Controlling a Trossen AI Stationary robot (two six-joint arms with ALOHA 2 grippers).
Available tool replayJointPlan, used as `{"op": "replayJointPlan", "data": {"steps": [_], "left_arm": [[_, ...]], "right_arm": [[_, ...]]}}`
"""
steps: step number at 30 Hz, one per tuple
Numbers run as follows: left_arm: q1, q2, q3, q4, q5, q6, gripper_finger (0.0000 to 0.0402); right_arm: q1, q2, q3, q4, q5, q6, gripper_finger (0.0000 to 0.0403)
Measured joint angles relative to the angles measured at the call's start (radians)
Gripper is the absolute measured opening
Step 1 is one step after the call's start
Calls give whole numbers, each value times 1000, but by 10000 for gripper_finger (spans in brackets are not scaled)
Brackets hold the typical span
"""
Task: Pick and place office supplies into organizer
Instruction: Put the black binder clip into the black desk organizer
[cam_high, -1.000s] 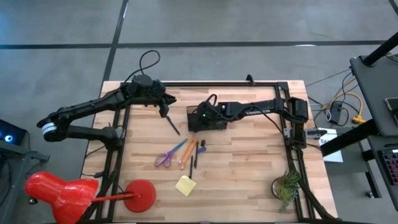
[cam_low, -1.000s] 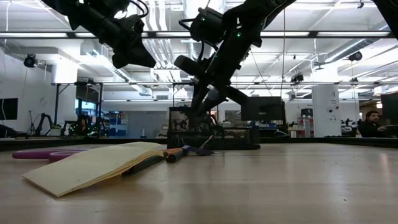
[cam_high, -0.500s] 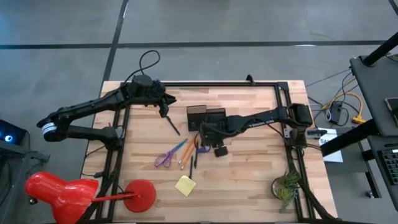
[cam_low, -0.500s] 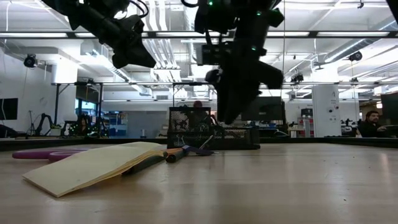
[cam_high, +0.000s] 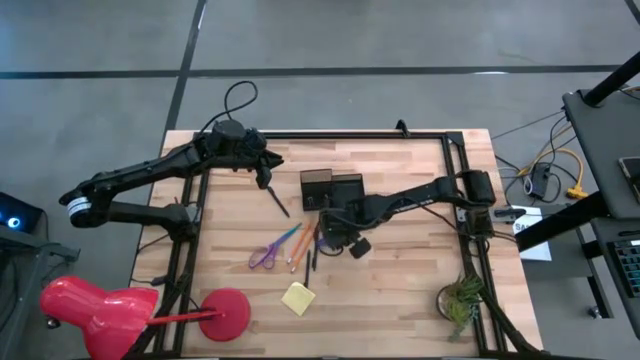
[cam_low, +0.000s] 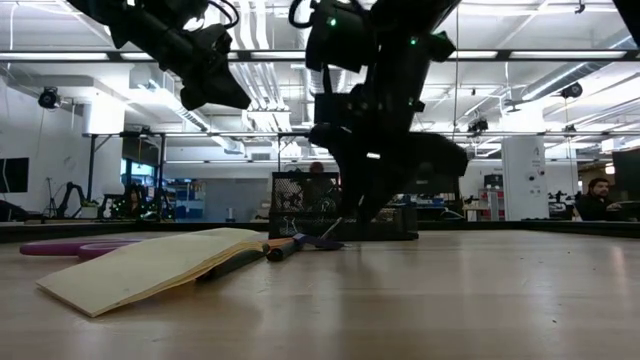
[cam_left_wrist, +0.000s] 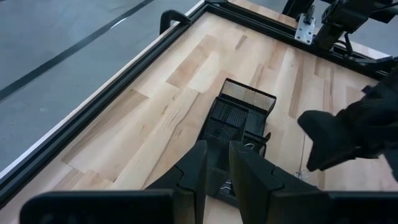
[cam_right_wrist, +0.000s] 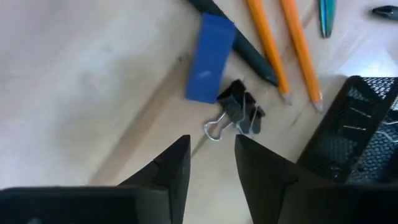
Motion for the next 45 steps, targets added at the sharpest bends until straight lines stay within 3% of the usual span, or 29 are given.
{"op": "replayJointPlan", "data": {"steps": [9, 20, 38, 45], "left_arm": [[0, 0, 0, -2, 0, -1, 52], [0, 0, 0, -1, 0, -1, 52], [0, 0, 0, -1, 0, -6, 52], [0, 0, 0, -1, 0, -7, 52]], "right_arm": [[-1, -5, 1, 44, 121, -17, 110], [-9, 19, -6, 105, 75, -91, 115], [-9, 32, -15, 134, 70, -105, 41], [-9, 32, -25, 159, 71, -104, 33]]}}
